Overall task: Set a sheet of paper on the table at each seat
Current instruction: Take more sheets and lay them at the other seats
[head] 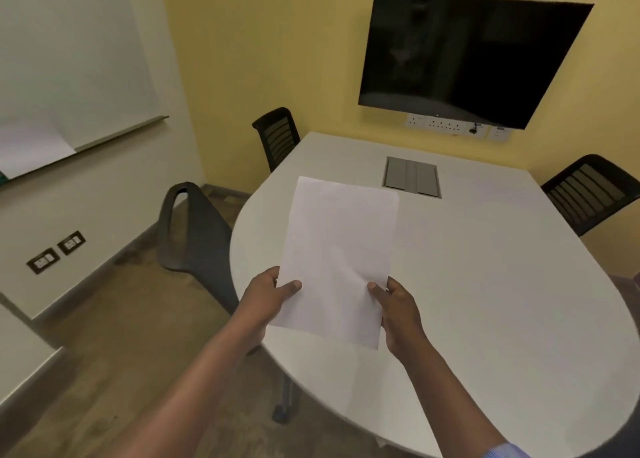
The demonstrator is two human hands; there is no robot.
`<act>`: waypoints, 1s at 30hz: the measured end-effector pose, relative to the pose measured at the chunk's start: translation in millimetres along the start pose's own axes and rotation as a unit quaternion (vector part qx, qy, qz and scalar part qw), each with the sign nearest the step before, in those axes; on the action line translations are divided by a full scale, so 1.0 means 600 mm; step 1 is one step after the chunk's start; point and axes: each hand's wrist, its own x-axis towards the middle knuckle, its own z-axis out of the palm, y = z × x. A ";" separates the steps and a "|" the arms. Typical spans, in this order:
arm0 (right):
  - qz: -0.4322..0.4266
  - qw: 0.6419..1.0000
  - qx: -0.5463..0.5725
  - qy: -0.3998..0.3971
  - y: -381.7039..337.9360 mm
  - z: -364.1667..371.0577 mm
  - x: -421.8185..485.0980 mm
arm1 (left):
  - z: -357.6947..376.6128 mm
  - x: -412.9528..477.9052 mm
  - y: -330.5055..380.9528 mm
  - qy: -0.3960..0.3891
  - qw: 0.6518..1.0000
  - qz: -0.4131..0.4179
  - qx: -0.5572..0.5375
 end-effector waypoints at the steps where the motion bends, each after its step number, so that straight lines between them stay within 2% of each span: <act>1: -0.005 1.000 0.006 0.001 0.004 0.040 -0.008 | -0.037 0.000 0.002 0.006 1.000 0.010 0.009; 10: -0.009 0.997 0.074 -0.008 0.006 0.341 -0.067 | -0.333 0.009 0.043 0.050 0.993 0.065 0.084; 17: 0.013 0.994 0.109 -0.013 -0.019 0.502 -0.023 | -0.484 0.072 0.078 0.054 0.992 0.091 0.064; 22: 0.010 0.993 0.119 -0.019 -0.025 0.623 0.060 | -0.582 0.178 0.105 0.058 0.990 0.104 0.072; 30: -0.012 0.995 0.103 0.011 -0.061 0.809 0.243 | -0.708 0.429 0.171 0.053 0.992 0.093 0.063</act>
